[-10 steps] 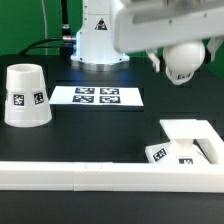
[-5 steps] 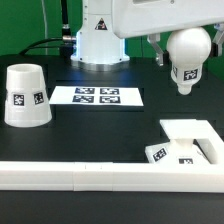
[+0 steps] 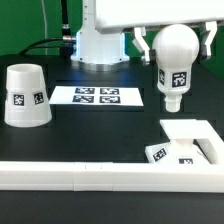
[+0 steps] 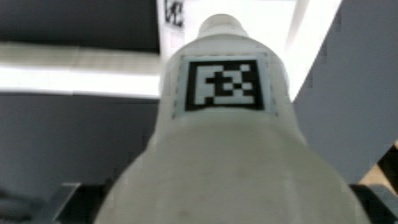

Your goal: Assemble lamp

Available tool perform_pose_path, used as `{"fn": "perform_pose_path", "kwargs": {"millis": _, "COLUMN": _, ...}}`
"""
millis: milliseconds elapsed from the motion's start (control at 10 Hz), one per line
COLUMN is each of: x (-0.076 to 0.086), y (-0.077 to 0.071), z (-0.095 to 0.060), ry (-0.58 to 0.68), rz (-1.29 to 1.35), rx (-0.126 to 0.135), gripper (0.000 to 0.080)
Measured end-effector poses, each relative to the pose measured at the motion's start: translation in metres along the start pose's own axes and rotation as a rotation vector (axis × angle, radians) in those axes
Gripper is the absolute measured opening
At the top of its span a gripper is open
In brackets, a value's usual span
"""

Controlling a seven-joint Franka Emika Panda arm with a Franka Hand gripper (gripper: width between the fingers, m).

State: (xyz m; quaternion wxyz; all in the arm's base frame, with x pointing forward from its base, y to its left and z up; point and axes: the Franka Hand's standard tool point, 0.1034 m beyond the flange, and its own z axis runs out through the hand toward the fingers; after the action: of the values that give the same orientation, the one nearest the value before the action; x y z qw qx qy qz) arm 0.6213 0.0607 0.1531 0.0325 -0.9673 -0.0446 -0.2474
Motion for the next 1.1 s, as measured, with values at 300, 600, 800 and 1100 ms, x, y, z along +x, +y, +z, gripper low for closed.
{"fn": "perform_pose_path", "kwargs": {"millis": 300, "x": -0.004, "y": -0.001, "z": 0.002, "ry": -0.004, "rz": 0.000, "rx": 0.000, "gripper": 0.0573}}
{"fn": "perform_pose_path", "kwargs": {"millis": 600, "x": -0.006, "y": -0.020, "z": 0.010, "ry": -0.034, "rz": -0.103, "rx": 0.013, "gripper": 0.0573}}
{"fn": "perform_pose_path", "kwargs": {"millis": 800, "x": -0.004, "y": -0.027, "z": 0.012, "ry": -0.055, "rz": -0.115, "rx": 0.022, "gripper": 0.0573}}
{"fn": "perform_pose_path", "kwargs": {"millis": 1100, "x": -0.006, "y": -0.026, "z": 0.012, "ry": -0.059, "rz": -0.114, "rx": 0.022, "gripper": 0.0573}}
